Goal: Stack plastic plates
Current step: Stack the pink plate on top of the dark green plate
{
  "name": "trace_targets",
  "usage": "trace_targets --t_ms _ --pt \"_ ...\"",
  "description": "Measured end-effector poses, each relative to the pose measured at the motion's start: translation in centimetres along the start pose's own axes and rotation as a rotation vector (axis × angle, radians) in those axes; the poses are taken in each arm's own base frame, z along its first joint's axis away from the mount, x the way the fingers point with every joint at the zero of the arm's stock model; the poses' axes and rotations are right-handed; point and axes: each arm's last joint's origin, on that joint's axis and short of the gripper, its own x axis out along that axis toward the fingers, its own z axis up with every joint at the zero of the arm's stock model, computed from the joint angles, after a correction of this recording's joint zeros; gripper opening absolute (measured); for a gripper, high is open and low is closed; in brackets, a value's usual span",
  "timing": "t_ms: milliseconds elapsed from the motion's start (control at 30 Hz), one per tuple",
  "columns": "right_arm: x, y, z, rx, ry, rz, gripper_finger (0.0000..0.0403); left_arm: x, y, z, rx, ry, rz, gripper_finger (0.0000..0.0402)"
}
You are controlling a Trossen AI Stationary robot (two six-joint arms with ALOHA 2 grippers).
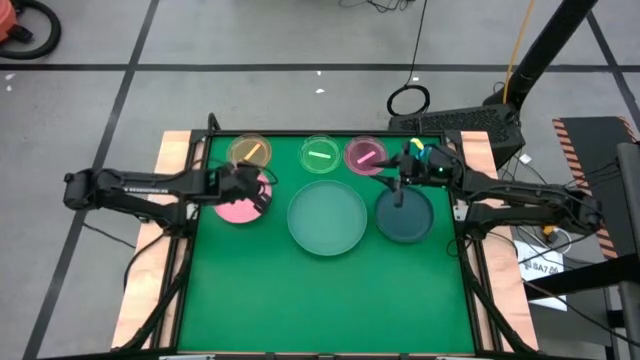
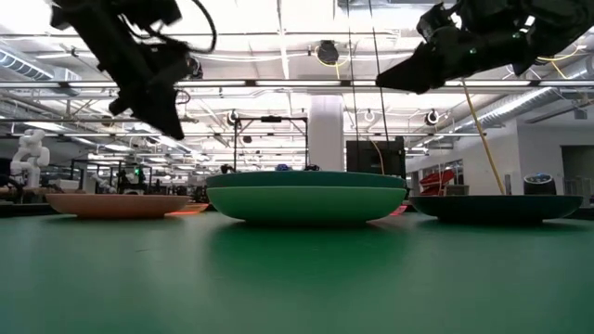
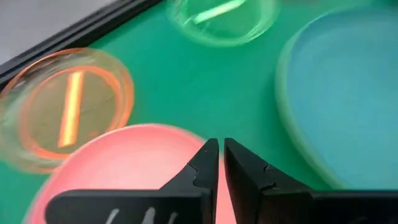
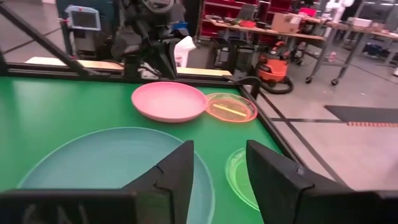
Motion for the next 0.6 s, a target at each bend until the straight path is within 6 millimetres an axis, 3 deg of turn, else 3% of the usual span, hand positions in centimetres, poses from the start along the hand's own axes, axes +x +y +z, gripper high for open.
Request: trace_targets --t_ms 233,433,600 --pt "-0.3 -1.2 -0.2 0.007 0.004 -0.063 0.0141 1.1 1.3 1.1 0.08 0.153 -0.023 0.0033" --pt "-0.6 -2.4 0.4 -0.003 -0.068 -0.131 0.0141 0.3 0.8 1.4 0.263 0.251 -0.178 0.0033" --pt "-0.8 -2.7 0.5 0.023 -0.083 -0.144 0.0141 -0.4 0.1 1.8 0.263 0.277 -0.292 0.0033"
